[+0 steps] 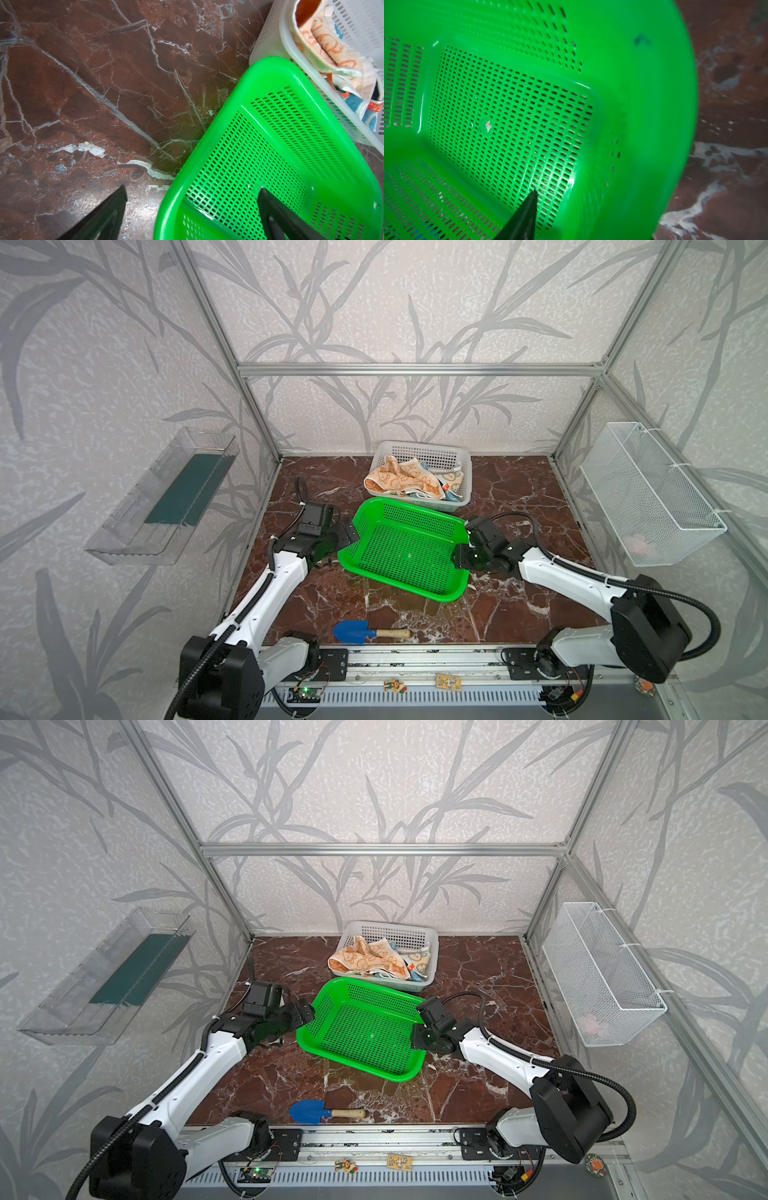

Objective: Fold and stack the towels

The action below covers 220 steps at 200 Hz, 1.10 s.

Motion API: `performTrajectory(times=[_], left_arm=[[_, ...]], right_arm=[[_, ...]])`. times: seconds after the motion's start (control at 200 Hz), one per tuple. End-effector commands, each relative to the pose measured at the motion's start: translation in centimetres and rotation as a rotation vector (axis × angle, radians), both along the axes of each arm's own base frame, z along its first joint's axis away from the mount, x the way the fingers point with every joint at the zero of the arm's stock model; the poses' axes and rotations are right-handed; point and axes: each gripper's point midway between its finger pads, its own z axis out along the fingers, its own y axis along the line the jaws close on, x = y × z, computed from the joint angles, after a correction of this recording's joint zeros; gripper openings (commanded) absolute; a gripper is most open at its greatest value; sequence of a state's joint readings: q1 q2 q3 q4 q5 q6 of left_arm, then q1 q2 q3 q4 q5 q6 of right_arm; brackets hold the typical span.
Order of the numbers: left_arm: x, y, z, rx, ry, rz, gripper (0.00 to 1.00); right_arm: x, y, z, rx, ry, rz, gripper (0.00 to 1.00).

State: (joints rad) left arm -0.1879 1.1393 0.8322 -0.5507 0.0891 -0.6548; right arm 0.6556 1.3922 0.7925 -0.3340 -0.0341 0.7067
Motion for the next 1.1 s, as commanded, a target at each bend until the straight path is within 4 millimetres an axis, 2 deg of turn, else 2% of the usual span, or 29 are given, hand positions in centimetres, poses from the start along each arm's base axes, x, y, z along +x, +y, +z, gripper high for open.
performTrajectory(times=[0.0,0.06,0.305,0.33,0.34,0.38,0.59,0.71,0.79,0.93,1.035,1.095], left_arm=[[-0.3,-0.4,0.7,-0.025,0.030,-0.005,0.99],[-0.5,-0.4,0.9,-0.027,0.030,-0.003,0.99],[-1.2,0.3,2.5,-0.013,0.003,0.010,0.99],[-1.2,0.3,2.6,-0.014,0.003,0.007,0.99],[-1.2,0.3,2.6,-0.014,0.004,0.005,0.99],[-1.2,0.2,2.5,-0.016,0.009,0.000,0.99],[-1.2,0.3,2.4,-0.015,0.015,-0.001,0.99],[-1.1,0.4,2.6,-0.004,0.020,-0.007,0.99],[-1.0,0.3,2.7,0.000,0.020,-0.018,0.99],[-0.8,0.2,2.7,0.003,0.011,-0.029,0.99],[-0.5,0.1,3.0,0.002,-0.006,-0.039,0.99],[-0.3,-0.1,3.3,-0.005,-0.015,-0.047,0.99]], right_arm=[[1.5,2.8,1.6,0.055,-0.032,-0.008,0.47],[1.9,4.0,1.7,0.059,-0.021,-0.005,0.43],[4.4,8.6,1.1,0.081,0.001,-0.034,0.37],[4.8,9.3,1.7,0.095,-0.007,-0.035,0.37],[4.9,9.5,1.0,0.084,0.005,-0.034,0.37],[5.4,10.5,0.7,0.087,0.010,-0.028,0.37],[8.2,16.0,1.5,0.115,0.007,0.018,0.36],[9.3,17.9,1.8,0.125,0.015,0.046,0.39],[9.9,18.2,2.8,0.116,-0.014,0.069,0.43],[10.6,17.9,6.4,0.060,-0.105,0.146,0.60],[11.1,16.4,9.3,-0.021,-0.209,0.215,0.75],[11.9,14.7,10.8,-0.085,-0.275,0.233,0.83]])
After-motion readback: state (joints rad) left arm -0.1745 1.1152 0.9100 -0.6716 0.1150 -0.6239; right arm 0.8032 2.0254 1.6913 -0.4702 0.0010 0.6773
